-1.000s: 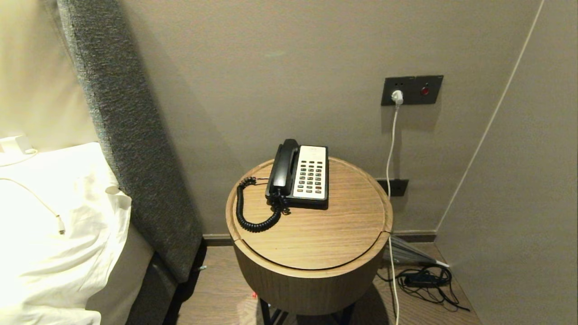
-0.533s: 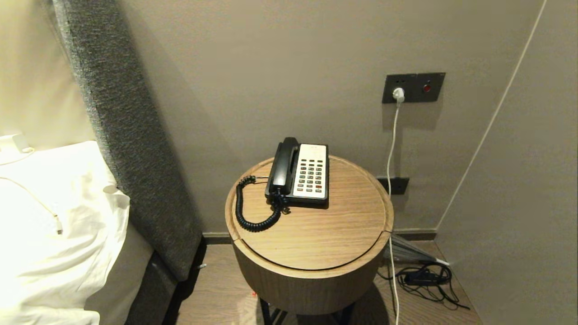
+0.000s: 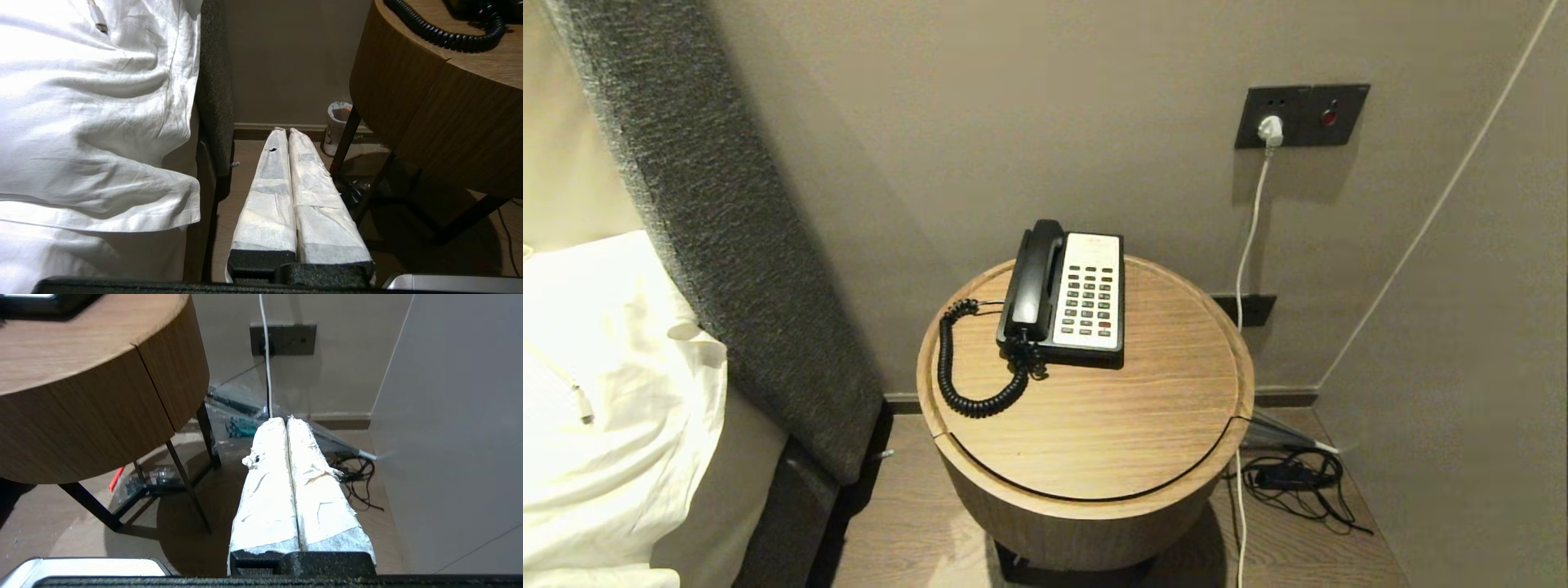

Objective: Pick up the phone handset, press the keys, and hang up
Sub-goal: Pick up the desk phone handset

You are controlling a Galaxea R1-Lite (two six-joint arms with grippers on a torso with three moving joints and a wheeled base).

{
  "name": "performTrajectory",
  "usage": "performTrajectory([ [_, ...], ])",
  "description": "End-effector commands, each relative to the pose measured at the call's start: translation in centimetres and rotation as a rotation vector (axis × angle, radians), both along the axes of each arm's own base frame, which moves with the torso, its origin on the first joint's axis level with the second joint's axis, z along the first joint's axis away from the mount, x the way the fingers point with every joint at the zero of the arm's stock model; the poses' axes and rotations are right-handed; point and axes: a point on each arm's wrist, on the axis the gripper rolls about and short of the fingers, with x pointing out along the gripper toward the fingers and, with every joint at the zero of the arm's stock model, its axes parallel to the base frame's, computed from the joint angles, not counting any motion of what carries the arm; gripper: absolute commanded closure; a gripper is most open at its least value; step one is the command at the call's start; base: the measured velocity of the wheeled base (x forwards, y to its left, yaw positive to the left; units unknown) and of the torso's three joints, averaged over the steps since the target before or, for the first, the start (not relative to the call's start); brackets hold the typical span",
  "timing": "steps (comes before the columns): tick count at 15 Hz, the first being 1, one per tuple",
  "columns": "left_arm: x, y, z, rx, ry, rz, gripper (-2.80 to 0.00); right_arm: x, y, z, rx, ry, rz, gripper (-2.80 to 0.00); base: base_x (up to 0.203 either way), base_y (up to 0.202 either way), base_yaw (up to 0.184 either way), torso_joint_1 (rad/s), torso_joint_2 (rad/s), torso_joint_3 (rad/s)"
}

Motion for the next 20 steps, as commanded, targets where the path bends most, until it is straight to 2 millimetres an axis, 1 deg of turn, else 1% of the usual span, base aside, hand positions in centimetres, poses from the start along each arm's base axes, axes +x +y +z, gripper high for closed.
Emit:
performTrajectory([
  [1, 0.01, 0.0, 0.01, -0.001, 0.001, 0.001, 0.0, -0.03, 0.0, -0.01, 0.0, -0.005, 0.001, 0.0, 0.0, 0.0, 0.0, 0.006, 0.01, -0.194],
  [10, 0.01, 0.0, 0.01, -0.002, 0.001, -0.001, 0.0, -0.03, 0.0, -0.01, 0.0, -0.005, 0.001, 0.0, 0.0, 0.0, 0.0, 0.002, 0.0, -0.192],
  [20, 0.01, 0.0, -0.01, 0.003, 0.003, -0.003, 0.0, -0.03, 0.0, -0.01, 0.0, -0.005, 0.001, 0.0, 0.0, 0.0, 0.0, 0.001, 0.0, -0.016],
])
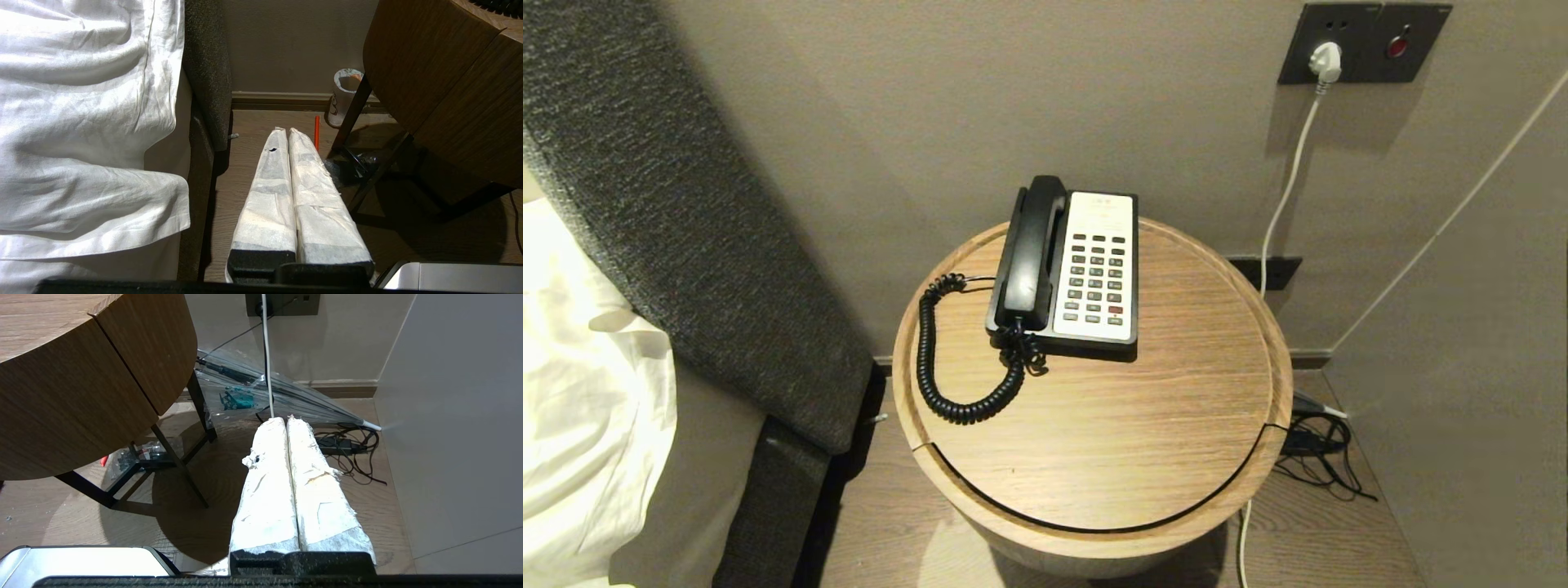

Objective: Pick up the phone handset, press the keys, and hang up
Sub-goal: Pick up the desk phone handset

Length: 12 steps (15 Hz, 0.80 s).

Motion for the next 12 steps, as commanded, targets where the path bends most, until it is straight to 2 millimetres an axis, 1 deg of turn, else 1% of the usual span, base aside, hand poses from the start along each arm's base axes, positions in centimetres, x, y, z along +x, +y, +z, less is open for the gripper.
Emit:
performTrajectory([
  [1, 0.0, 0.0, 0.0, 0.002, 0.003, 0.001, 0.0, 0.0, 0.0, 0.0, -0.001, -0.005, 0.001, 0.0, 0.0, 0.0, 0.0, 0.0, 0.0, 0.0],
  [5, 0.0, 0.0, 0.0, 0.037, -0.001, -0.009, 0.0, 0.0, 0.0, 0.0, -0.001, -0.005, 0.001, 0.0, 0.0, 0.0, 0.0, 0.0, 0.0, 0.0],
  [6, -0.1, 0.0, 0.5, 0.04, -0.022, -0.013, 0.0, 0.0, 0.0, 0.0, -0.001, -0.005, 0.001, 0.0, 0.0, 0.0, 0.0, 0.0, 0.0, 0.0],
  [7, -0.5, 0.0, 1.6, 0.041, -0.053, -0.021, 0.0, 0.0, 0.0, 0.0, -0.001, -0.005, 0.001, 0.0, 0.0, 0.0, 0.0, 0.0, 0.0, 0.0],
  [8, -1.1, -0.1, 3.4, 0.043, -0.079, -0.034, 0.0, 0.0, 0.0, 0.0, -0.001, -0.005, 0.001, 0.0, 0.0, 0.0, 0.0, 0.0, 0.0, 0.0],
  [9, -2.0, -0.1, 5.7, 0.046, -0.088, -0.057, 0.0, 0.0, 0.0, 0.0, -0.001, -0.005, 0.001, 0.0, 0.0, 0.0, 0.0, 0.0, 0.0, 0.0],
  [11, -3.8, -0.3, 10.7, 0.047, -0.062, -0.123, 0.0, 0.0, 0.0, 0.0, -0.001, -0.005, 0.001, 0.0, 0.0, 0.0, 0.0, 0.0, 0.0, 0.0],
  [12, -4.0, -0.4, 13.3, 0.045, -0.031, -0.168, 0.0, 0.0, 0.0, 0.0, -0.001, -0.005, 0.001, 0.0, 0.0, 0.0, 0.0, 0.0, 0.0, 0.0],
])
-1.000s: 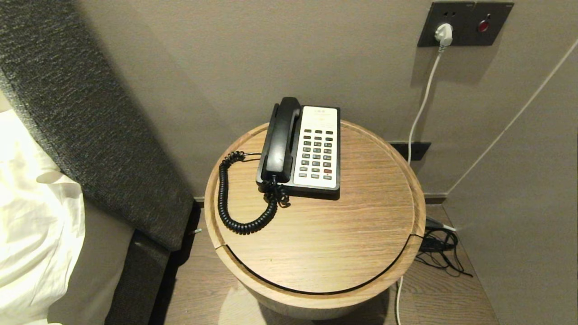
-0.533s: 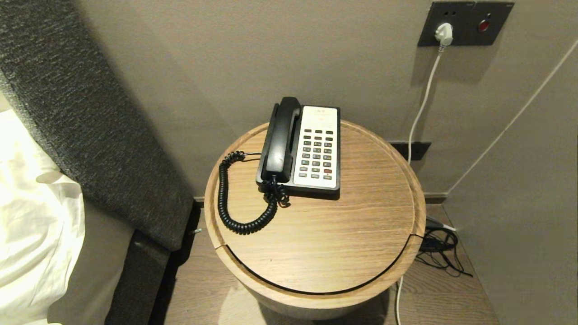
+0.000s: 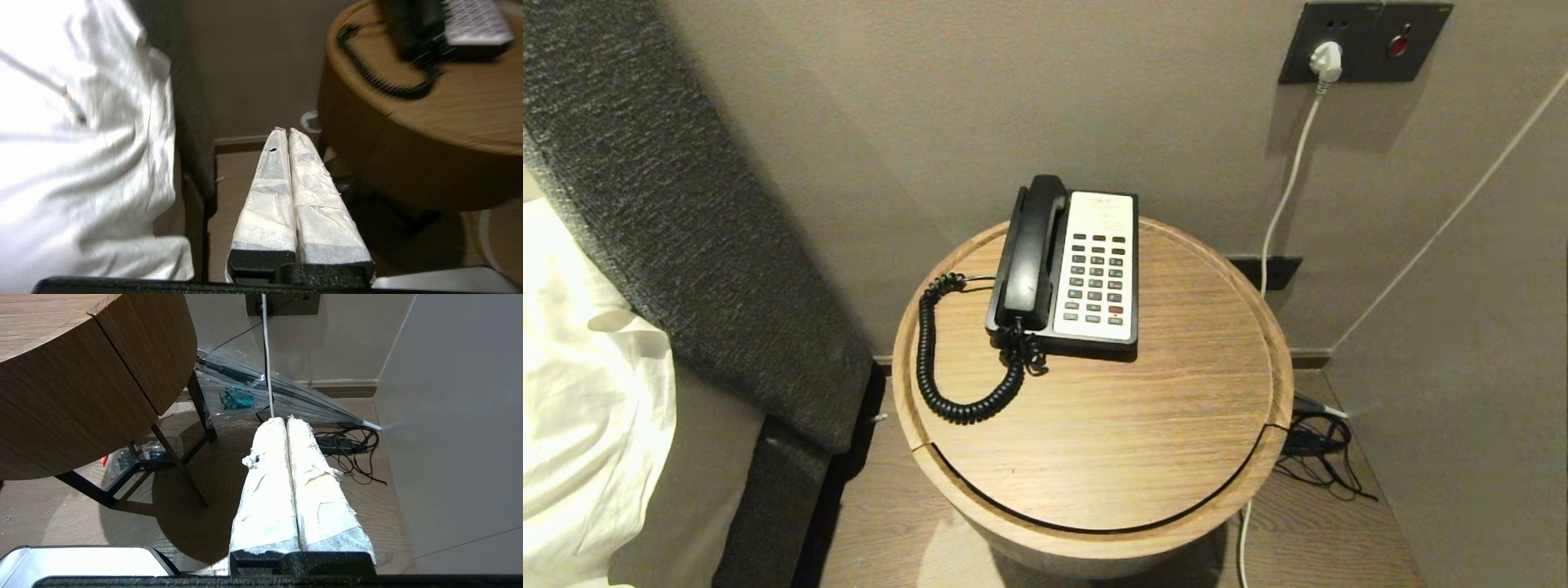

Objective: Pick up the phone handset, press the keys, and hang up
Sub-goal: Pick up the desk phone handset

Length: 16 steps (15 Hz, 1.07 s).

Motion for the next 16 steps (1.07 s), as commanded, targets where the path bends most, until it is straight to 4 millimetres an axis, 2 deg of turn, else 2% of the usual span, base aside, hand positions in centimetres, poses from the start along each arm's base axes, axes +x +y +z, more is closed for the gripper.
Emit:
performTrajectory([
  [1, 0.7, -0.2, 6.5, 0.002, 0.127, -0.093, 0.0, 0.0, 0.0, 0.0, -0.001, -0.005, 0.001, 0.0, 0.0, 0.0, 0.0, 0.0, 0.0, 0.0],
  [3, 3.9, -0.4, 11.6, -0.004, 0.222, -0.185, 0.0, 0.0, 0.0, 0.0, -0.001, -0.005, 0.001, 0.0, 0.0, 0.0, 0.0, 0.0, 0.0, 0.0],
  [4, 6.4, -0.5, 13.9, -0.01, 0.277, -0.221, 0.0, 0.0, 0.0, 0.0, -0.001, -0.005, 0.001, 0.0, 0.0, 0.0, 0.0, 0.0, 0.0, 0.0],
  [6, 11.3, -0.7, 17.1, -0.023, 0.384, -0.29, 0.0, 0.0, 0.0, 0.0, -0.001, -0.005, 0.001, 0.0, 0.0, 0.0, 0.0, 0.0, 0.0, 0.0],
  [7, 13.8, -1.1, 18.1, -0.028, 0.44, -0.341, 0.0, 0.0, 0.0, 0.0, -0.001, -0.005, 0.001, 0.0, 0.0, 0.0, 0.0, 0.0, 0.0, 0.0],
  [9, 18.0, -3.3, 19.1, -0.031, 0.545, -0.488, 0.0, 0.0, 0.0, 0.0, -0.001, -0.005, 0.001, 0.0, 0.0, 0.0, 0.0, 0.0, 0.0, 0.0],
  [11, 21.3, -7.2, 19.8, -0.057, 0.632, -0.572, 0.0, 0.0, 0.0, 0.0, -0.001, -0.005, 0.001, 0.0, 0.0, 0.0, 0.0, 0.0, 0.0, 0.0],
  [14, 25.5, -12.1, 20.2, -0.122, 0.694, -0.531, 0.0, 0.0, 0.0, 0.0, -0.001, -0.005, 0.001, 0.0, 0.0, 0.0, 0.0, 0.0, 0.0, 0.0],
  [16, 28.0, -14.5, 19.6, -0.058, 0.675, -0.412, 0.0, 0.0, 0.0, 0.0, -0.001, -0.005, 0.001, 0.0, 0.0, 0.0, 0.0, 0.0, 0.0, 0.0],
])
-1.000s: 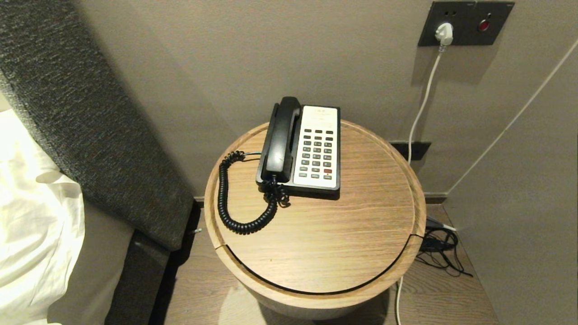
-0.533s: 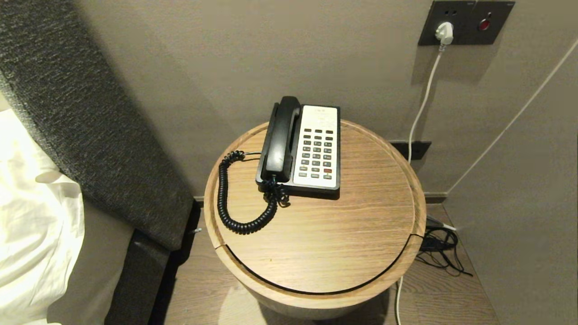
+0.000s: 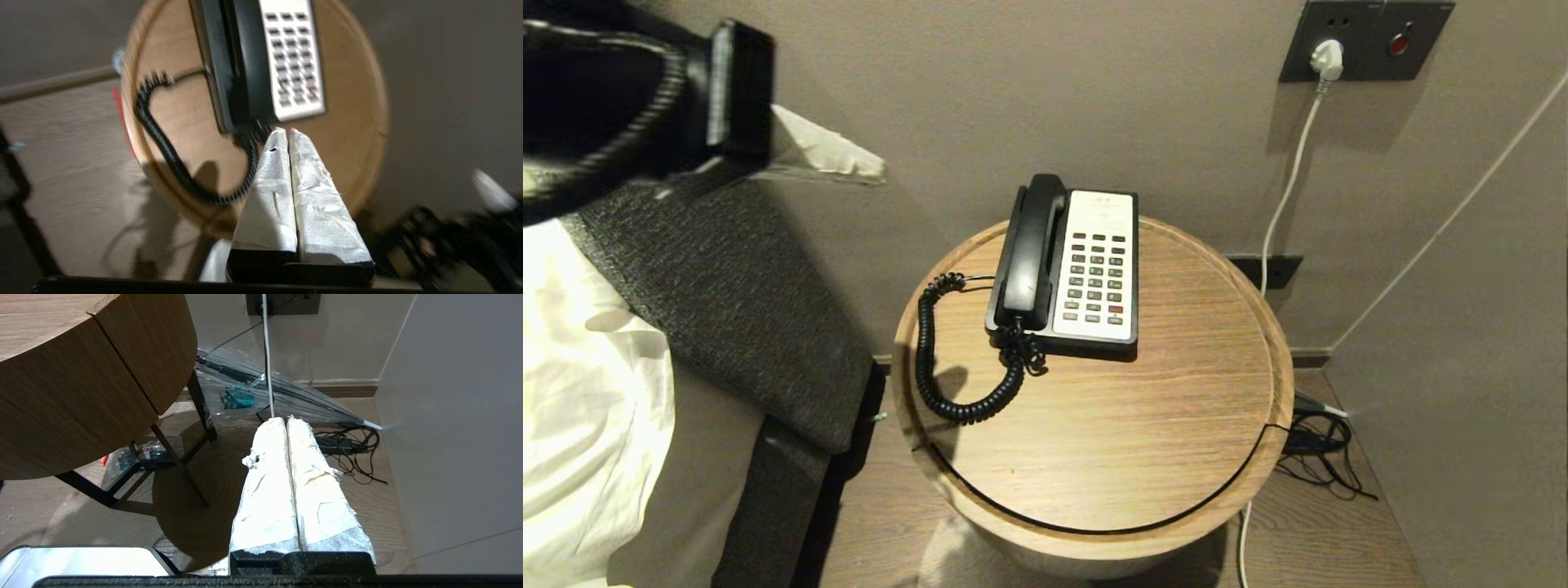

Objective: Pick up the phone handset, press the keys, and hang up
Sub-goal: Pick up the desk phone handset

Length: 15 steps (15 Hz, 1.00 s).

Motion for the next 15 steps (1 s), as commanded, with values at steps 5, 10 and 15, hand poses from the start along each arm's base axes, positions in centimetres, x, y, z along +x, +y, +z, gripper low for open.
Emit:
performTrajectory([
  [5, 6.4, -7.3, -4.8, 0.273, 0.008, 0.081, 0.0, 0.0, 0.0, 0.0, -0.001, -0.005, 0.001, 0.0, 0.0, 0.0, 0.0, 0.0, 0.0, 0.0],
  [10, 7.8, -9.7, -5.8, 0.256, -0.041, 0.087, -2.8, 0.0, 0.0, 0.0, -0.001, -0.005, 0.001, 0.0, 0.0, 0.0, 0.0, 0.0, 0.0, 0.0],
  [15, 8.9, -11.1, -6.8, 0.299, -0.083, 0.136, -2.8, 0.0, 0.0, 0.0, -0.001, -0.005, 0.001, 0.0, 0.0, 0.0, 0.0, 0.0, 0.0, 0.0],
])
